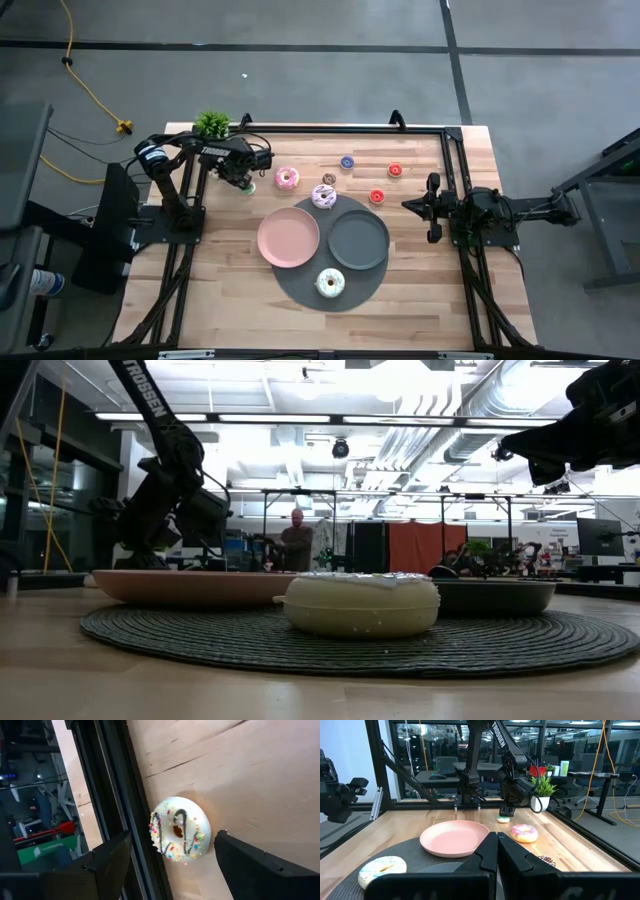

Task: Pick & Place donuts
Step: Put the small white donut on the black plate

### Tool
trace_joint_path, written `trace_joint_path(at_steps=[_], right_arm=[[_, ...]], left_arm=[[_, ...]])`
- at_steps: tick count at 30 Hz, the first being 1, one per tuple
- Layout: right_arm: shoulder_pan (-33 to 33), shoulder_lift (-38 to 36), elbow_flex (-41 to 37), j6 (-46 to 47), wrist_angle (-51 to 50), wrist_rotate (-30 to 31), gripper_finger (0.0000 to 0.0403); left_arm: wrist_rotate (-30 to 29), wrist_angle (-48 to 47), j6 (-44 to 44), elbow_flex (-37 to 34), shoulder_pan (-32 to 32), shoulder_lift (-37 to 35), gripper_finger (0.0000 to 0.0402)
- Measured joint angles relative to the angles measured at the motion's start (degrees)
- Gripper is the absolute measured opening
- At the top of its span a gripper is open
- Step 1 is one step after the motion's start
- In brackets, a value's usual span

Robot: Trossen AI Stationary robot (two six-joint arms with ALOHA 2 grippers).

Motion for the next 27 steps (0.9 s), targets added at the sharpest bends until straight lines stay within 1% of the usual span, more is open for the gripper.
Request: trace_joint_path(at_steps=[5,16,27], right_arm=[[0.0,0.0,0.0,0.0,0.0,0.0,0.0000],[0.0,0.0,0.0,0.0,0.0,0.0,0.0000],[0.0,0.0,0.0,0.0,0.0,0.0,0.0000]], left_arm=[[0.1,0.1,-0.1,-0.4,0.0,0.0,0.0268],[2.2,1.3,0.7,-0.6,0.1,0.1,0.0181],[2.8,1.3,0.8,-0.7,0.1,0.2,0.0128]])
